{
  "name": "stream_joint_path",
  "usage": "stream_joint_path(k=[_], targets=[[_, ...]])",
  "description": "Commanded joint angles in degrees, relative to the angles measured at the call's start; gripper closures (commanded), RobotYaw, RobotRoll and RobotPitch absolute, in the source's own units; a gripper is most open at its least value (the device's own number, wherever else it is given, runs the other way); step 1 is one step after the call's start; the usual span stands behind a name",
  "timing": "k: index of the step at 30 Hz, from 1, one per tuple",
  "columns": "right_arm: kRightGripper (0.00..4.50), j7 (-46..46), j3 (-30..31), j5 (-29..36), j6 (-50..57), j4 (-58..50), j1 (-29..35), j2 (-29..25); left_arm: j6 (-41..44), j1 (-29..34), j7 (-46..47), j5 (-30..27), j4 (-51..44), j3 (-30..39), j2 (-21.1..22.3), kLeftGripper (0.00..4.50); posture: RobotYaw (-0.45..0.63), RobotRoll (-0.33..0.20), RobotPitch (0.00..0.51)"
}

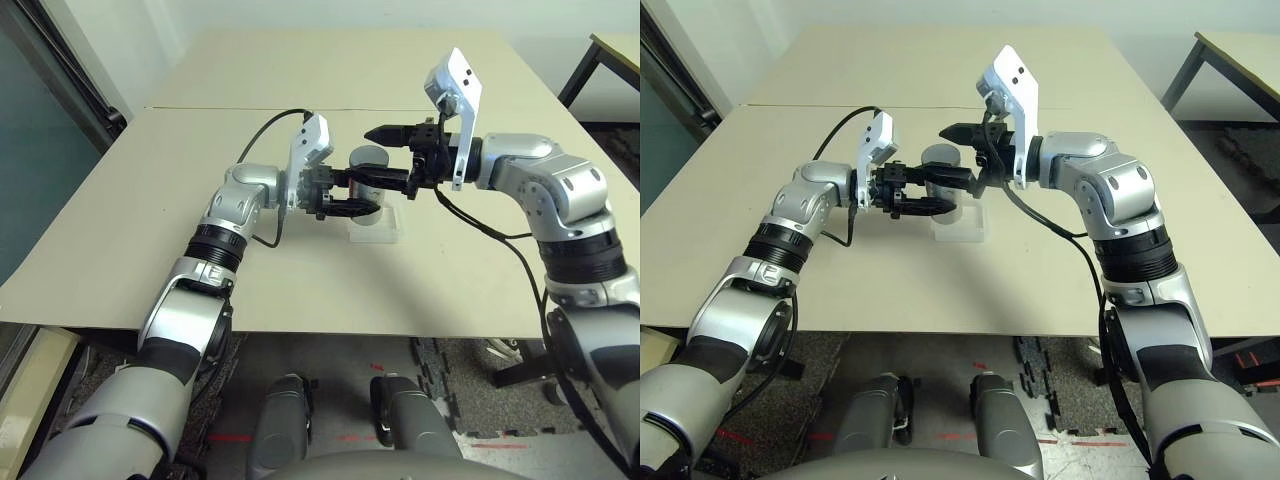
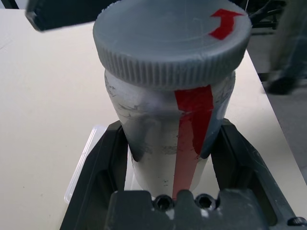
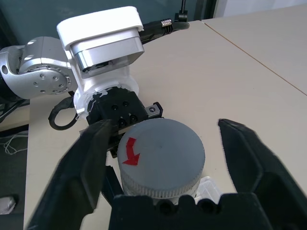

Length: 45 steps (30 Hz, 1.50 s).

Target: Pour the medicine from the bottle into the box.

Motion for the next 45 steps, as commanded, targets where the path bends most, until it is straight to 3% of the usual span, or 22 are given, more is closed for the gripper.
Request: stream_joint_path(k=[1, 3, 9, 17, 26, 35, 45], targets=[[1.29, 0.5, 0.7, -0.5, -0.1, 0.2, -0.5, 0.3, 0.3, -0.2, -0.4, 0.6, -0.9, -0.3, 0.3, 1.79, -0.04, 0.000, 0.091], [1.93, 0.8, 0.8, -0.5, 0.0, 0.0, -0.3, 0.2, 0.3, -0.2, -0.4, 0.6, -0.8, -0.3, 0.2, 1.79, -0.04, 0.000, 0.089], [1.93, 0.5, 0.2, 0.3, 1.2, -1.2, -1.0, 0.5, 0.3, -0.1, -0.4, 0.7, -0.9, -0.4, 0.3, 1.79, -0.04, 0.000, 0.087], [1.93, -2.6, -4.3, 0.9, 2.4, 2.3, -8.3, 1.6, 0.0, 0.3, -0.5, 1.1, -0.8, -0.4, 0.3, 1.79, -0.05, 0.000, 0.081], [1.93, -5.3, -6.5, -0.5, -0.7, 6.9, -10.6, 1.7, 0.0, 0.7, -0.5, 1.4, -1.3, -0.7, 0.6, 1.79, -0.05, 0.000, 0.084], [1.93, -14.0, -7.8, -5.6, -5.3, 11.2, -6.2, 2.4, -1.2, 0.5, 2.4, 2.1, 0.0, 0.3, 0.8, 1.79, -0.05, 0.000, 0.086], [1.93, -27.0, -12.0, -10.2, -15.1, 14.7, 3.0, 7.4, -8.5, -2.5, 18.9, 4.2, 8.9, 6.0, 0.5, 1.79, -0.04, 0.000, 0.086]])
